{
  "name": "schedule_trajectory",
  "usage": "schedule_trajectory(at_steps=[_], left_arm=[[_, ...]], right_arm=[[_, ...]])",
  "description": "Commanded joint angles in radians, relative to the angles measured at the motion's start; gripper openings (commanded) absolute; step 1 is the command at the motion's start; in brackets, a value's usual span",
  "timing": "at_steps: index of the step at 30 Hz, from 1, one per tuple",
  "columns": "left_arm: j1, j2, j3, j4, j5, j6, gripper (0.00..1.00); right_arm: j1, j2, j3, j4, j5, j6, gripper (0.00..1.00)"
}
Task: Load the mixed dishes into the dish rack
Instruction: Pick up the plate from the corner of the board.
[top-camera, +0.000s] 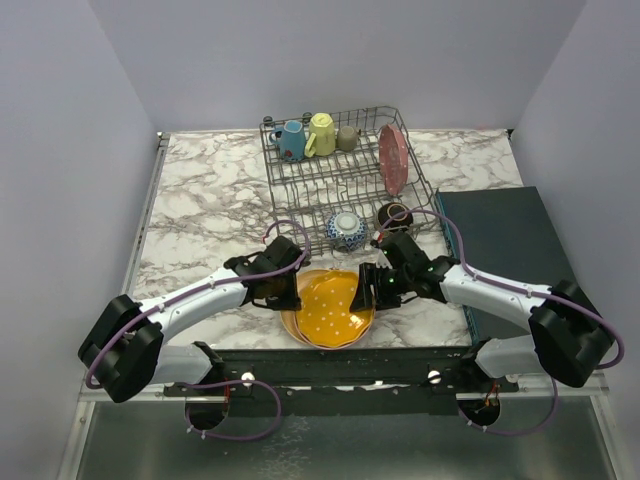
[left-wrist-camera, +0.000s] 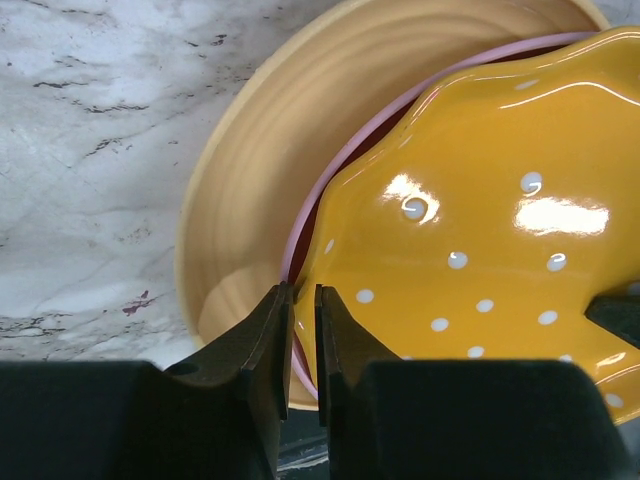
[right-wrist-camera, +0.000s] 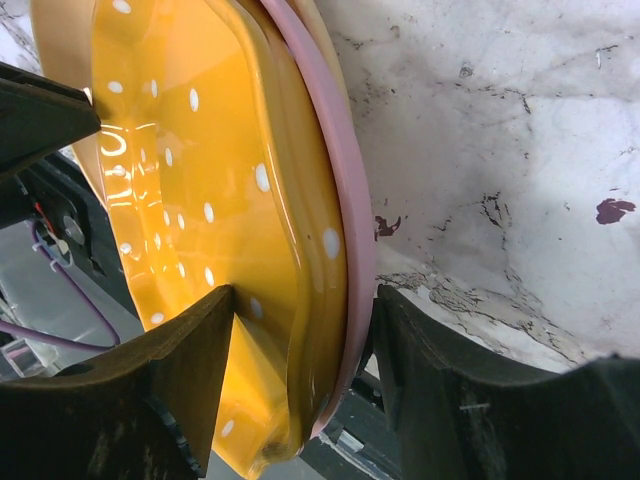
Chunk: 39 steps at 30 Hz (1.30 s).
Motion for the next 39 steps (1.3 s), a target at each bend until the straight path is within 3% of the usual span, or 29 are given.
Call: schedule_trajectory(at_steps=[1, 8, 28, 39], left_arm=[[-0.027, 0.003, 0.019, 0.037, 0.103, -0.027, 0.22], [-0.027, -0.012, 0.039, 0.01, 0.069, -0.019, 0.31], [-0.027, -0.072, 0.109, -0.121, -0.032, 0.024, 0.38], [-0.027, -0.099, 0.205, -0.292, -0.275, 0.044, 0.45]], right_arm=[[0.021, -0.012, -0.011, 0.014, 0.012, 0.007, 0.6], [0.021, -0.047, 0.025, -0.036, 0.046, 0.001, 0.63], [0.023, -0.118, 0.128, -0.158, 0.104, -0.02, 0.66], [0.031, -0.109, 0.122, -0.14, 0.091, -0.015, 0.66]])
